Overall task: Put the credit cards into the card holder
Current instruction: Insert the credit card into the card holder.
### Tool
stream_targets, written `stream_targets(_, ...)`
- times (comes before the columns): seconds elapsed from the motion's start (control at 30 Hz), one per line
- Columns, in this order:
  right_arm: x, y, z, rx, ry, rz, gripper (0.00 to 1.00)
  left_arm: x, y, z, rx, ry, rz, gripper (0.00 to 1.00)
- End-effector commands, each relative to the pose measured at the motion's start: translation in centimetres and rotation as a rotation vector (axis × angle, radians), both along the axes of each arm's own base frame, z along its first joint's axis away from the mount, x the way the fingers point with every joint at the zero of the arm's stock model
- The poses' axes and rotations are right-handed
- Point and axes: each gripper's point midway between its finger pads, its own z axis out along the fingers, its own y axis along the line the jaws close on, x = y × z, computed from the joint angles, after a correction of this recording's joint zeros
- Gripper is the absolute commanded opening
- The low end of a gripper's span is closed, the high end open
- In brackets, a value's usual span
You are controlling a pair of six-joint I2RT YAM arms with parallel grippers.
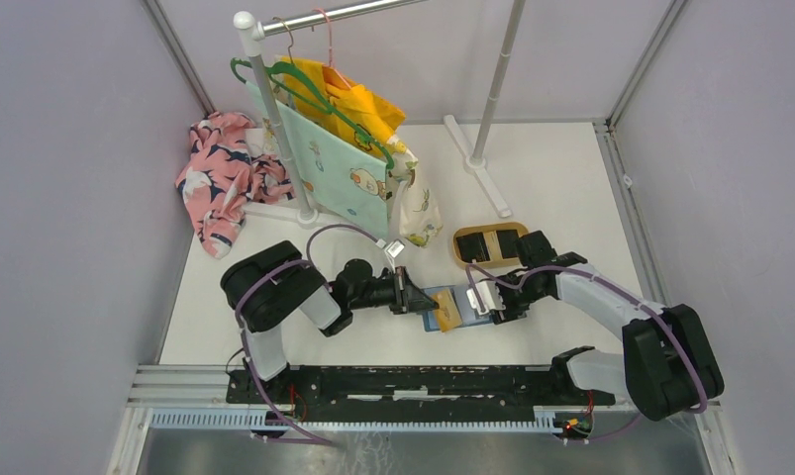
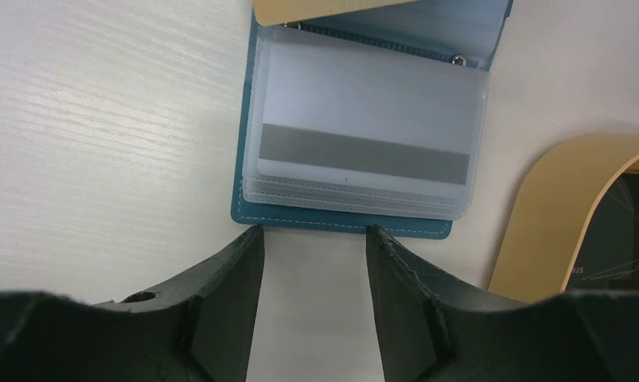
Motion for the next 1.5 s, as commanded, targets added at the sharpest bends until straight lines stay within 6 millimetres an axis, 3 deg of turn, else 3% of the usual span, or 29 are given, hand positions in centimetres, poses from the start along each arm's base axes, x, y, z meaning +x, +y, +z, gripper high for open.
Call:
stream_targets(0.0, -0.7, -0.2, -1.1, -0.042, 0.028, 0.012, 0.56, 1.3, -0.1, 1.7, -0.087, -0.011, 0.043, 0.02)
stream_targets(0.33, -0.6, -0.2, -1.2, -0.049, 0.027, 0.008, 0.56, 2.4, 1.1, 1.1, -0.123, 0.053, 0.08, 0.02)
stream_targets(0.77, -0.6, -0.3, -1.3, -0.053, 0.031, 0.001, 0.56, 2.4, 1.4, -0.3, -0.03, 0.065, 0.081, 0.02)
stream_targets(1.23, -0.7, -0.3, -1.4, -0.057, 0.039, 0.002, 0.55, 2.2, 0.9, 1.9, -0.113, 0.061, 0.053, 0.02)
stream_targets(1.47, -0.7, -0.3, -1.4, -0.058, 0.04, 0.001, 0.55, 2.4, 0.7, 1.4, -0.105, 0.072, 0.056, 0.02)
